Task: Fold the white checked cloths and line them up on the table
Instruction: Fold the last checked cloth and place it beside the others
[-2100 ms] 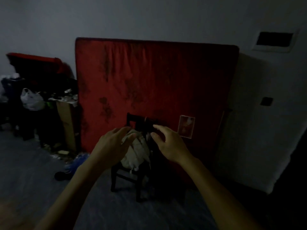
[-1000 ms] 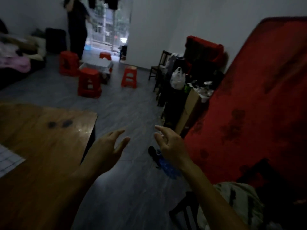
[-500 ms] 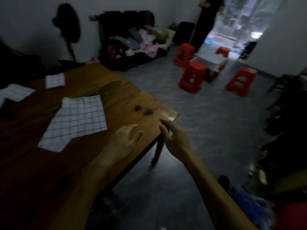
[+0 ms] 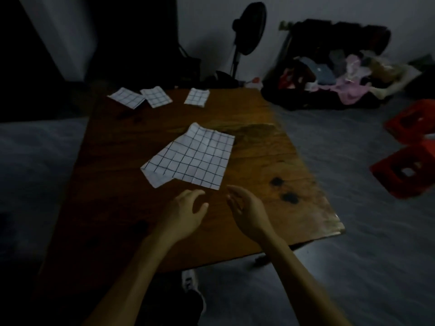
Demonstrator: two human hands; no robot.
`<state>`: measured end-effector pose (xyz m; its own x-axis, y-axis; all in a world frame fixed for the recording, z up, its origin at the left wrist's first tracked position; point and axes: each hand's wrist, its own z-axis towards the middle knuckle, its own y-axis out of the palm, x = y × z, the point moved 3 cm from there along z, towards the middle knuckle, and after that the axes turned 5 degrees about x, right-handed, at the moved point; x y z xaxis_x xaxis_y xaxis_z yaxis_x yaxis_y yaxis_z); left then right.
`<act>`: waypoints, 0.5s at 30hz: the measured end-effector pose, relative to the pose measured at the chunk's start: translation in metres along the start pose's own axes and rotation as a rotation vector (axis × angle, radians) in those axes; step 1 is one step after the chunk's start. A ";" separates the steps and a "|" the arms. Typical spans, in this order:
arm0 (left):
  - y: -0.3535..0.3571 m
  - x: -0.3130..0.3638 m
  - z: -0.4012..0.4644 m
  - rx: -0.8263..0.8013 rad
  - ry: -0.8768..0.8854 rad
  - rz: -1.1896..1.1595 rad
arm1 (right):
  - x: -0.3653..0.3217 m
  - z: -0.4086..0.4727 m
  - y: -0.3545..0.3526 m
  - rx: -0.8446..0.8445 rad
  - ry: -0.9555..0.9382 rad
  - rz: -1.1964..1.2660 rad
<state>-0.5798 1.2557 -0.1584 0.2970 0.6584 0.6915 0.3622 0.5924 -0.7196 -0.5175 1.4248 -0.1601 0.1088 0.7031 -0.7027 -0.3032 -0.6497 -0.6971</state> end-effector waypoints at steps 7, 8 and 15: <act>0.046 -0.060 0.108 -0.034 -0.084 0.038 | 0.057 0.079 0.057 -0.199 0.113 -0.036; 0.052 -0.065 0.121 -0.054 -0.090 0.067 | 0.062 0.089 0.063 -0.226 0.138 -0.050; 0.100 -0.099 0.196 -0.145 -0.049 0.304 | 0.088 0.159 0.097 -0.298 0.291 -0.101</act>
<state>-0.7464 1.3414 -0.3111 0.3692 0.8186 0.4400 0.3865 0.2953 -0.8737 -0.6876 1.4695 -0.2670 0.3997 0.6843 -0.6099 0.0047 -0.6669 -0.7451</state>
